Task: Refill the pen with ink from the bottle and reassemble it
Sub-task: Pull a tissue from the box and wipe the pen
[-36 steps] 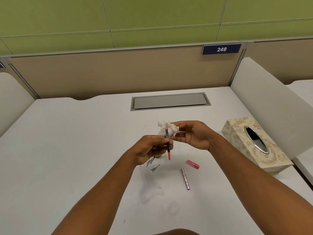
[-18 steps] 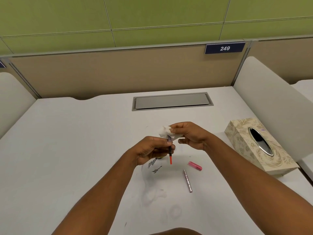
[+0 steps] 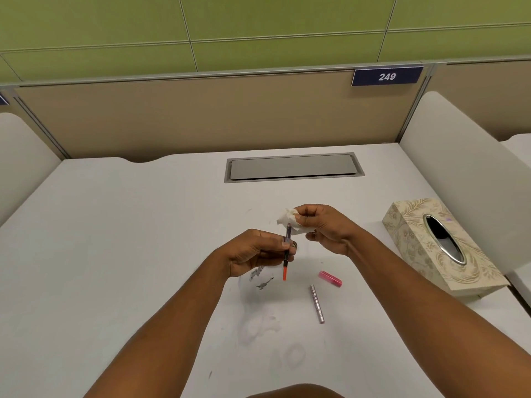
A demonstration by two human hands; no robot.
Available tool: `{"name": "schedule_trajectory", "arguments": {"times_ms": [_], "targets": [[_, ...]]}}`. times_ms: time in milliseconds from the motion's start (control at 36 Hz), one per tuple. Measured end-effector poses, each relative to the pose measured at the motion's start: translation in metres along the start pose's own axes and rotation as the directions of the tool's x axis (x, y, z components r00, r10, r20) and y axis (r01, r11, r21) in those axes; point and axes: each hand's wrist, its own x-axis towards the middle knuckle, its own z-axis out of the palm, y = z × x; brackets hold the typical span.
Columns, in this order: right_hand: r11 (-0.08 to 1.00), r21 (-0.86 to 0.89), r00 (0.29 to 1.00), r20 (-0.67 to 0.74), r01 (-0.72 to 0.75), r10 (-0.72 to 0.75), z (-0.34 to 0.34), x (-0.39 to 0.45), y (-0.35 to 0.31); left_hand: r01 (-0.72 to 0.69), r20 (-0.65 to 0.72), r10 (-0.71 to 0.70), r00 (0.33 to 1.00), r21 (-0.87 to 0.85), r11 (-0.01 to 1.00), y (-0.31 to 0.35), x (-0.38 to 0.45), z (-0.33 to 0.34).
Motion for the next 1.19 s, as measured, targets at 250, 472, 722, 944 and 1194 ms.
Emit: {"name": "schedule_trajectory", "arguments": {"times_ms": [250, 472, 722, 944, 1194], "targets": [[0.983, 0.180, 0.999, 0.034, -0.025, 0.019, -0.004, -0.005, 0.003, -0.021, -0.015, 0.021, 1.000, -0.056, 0.998, 0.001, -0.004, 0.003], [0.967, 0.255, 0.994, 0.106, -0.026, -0.001, 0.007, -0.005, 0.008, -0.027, -0.033, 0.024, 0.999, -0.090, 0.996, -0.001, -0.006, 0.005], [0.965, 0.258, 0.999, 0.003, 0.035, -0.037, 0.007, -0.004, 0.005, -0.029, -0.006, 0.028, 1.000, -0.081, 0.996, -0.002, -0.009, 0.005], [0.805, 0.587, 0.995, -0.086, 0.085, -0.043, 0.000, -0.008, 0.000, -0.053, -0.026, 0.049, 0.998, -0.175, 0.983, -0.002, -0.011, 0.004], [0.859, 0.507, 0.995, -0.094, 0.075, -0.031, 0.019, -0.008, 0.011, -0.052, -0.015, 0.049, 0.999, -0.220, 0.974, -0.002, -0.011, 0.008]]}}
